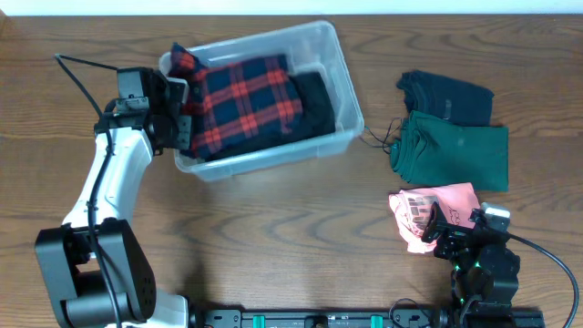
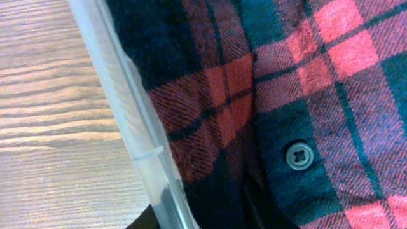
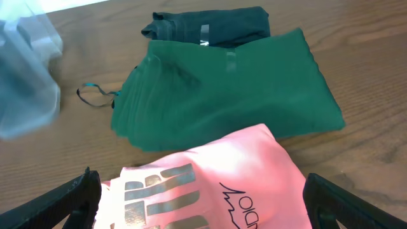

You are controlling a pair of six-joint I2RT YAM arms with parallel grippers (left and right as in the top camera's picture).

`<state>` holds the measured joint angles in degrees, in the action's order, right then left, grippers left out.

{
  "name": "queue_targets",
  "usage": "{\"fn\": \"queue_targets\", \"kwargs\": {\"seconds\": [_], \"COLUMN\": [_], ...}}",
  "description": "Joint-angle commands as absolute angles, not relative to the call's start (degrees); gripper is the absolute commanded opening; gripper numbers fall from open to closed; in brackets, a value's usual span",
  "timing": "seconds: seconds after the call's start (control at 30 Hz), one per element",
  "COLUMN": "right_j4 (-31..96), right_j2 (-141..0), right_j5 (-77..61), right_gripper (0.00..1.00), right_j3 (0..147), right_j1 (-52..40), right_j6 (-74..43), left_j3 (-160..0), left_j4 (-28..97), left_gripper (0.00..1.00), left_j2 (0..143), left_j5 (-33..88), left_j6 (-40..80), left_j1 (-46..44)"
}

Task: Pack container
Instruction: 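Withdraw the left gripper from the bin to a hover pose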

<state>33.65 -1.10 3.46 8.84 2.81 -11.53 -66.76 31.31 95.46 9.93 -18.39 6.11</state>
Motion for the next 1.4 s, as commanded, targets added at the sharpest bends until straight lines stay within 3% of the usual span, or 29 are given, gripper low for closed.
{"fn": "queue_targets", "kwargs": {"seconds": [0.0,0.17,0.53,0.7,0.97,1.27,1.3,1.37], "right_j4": [33.9,33.9,33.9,33.9,33.8,33.8,33.6,32.9], "right_j2": [-1.1,-1.1,-1.1,-1.1,-1.1,-1.1,-1.1,-1.1], "right_j5": [4.1,4.1,4.1,4.1,4.1,4.1,4.1,4.1], "right_gripper": [0.99,0.99,0.99,0.99,0.99,0.99,0.99,0.99], "right_j3": [8.7,8.7,8.7,8.7,8.7,8.7,8.7,8.7], "right_j1": [2.2,2.2,2.2,2.2,2.2,2.2,2.2,2.2], "right_j6": [-11.7,-11.7,-11.7,-11.7,-11.7,-11.7,-11.8,-12.3], "left_j3": [-64.8,-64.8,-64.8,-64.8,-64.9,-65.0,-65.0,-65.0], "left_j4": [33.2,33.5,26.5,26.0,26.1,28.3,28.9,30.4], "left_gripper": [0.19,0.14,0.17,0.46,0.83,0.91,0.97,0.99], "left_j2": [96.7,96.7,96.7,96.5,91.9,72.3,69.7,64.6], "left_j5": [8.0,7.9,4.1,6.2,8.7,9.0,9.0,6.9], "left_j6": [-28.2,-28.4,-28.7,-26.8,-8.6,5.3,5.6,7.1], "left_j1": [5.6,6.7,15.0,15.1,14.0,14.0,14.0,14.2]}}
